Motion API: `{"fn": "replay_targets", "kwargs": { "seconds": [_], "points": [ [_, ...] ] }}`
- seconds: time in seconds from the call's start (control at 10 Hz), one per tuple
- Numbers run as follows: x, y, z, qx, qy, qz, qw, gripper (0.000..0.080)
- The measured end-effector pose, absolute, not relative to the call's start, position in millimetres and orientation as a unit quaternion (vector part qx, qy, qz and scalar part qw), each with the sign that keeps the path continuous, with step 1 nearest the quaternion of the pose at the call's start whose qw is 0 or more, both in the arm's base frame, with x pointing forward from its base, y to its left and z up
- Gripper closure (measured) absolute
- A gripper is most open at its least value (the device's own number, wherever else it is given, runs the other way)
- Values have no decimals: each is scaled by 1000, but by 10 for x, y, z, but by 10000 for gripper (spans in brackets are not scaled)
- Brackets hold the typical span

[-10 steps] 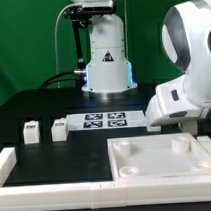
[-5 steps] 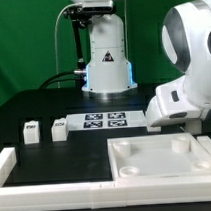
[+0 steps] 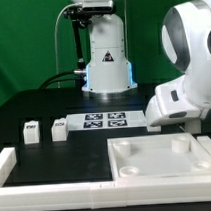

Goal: Assemble one leg

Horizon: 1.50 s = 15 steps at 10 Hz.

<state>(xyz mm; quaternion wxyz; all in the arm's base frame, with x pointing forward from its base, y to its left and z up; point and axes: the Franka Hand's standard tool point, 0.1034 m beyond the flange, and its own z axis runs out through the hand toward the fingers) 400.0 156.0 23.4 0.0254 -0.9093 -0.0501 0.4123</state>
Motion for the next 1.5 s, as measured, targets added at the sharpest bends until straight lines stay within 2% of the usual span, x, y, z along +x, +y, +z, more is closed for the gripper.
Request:
{"fn": "replay_targets", "kwargs": {
  "seconds": [0.3,0.4,0.7,1.0,1.2,1.5],
  "points": [
    [4177,1310,851,-896,-37,443,15,509],
    [4288,1249,947,-899,-38,435,20,509],
    [4373,1281,883,-917,-36,395,23,509],
    [4511,1289,871,-971,-29,236,29,509],
    [4623,1170,972,-986,-45,155,36,509],
    [5130,1036,1164,-997,-48,34,44,509]
  ]
}}
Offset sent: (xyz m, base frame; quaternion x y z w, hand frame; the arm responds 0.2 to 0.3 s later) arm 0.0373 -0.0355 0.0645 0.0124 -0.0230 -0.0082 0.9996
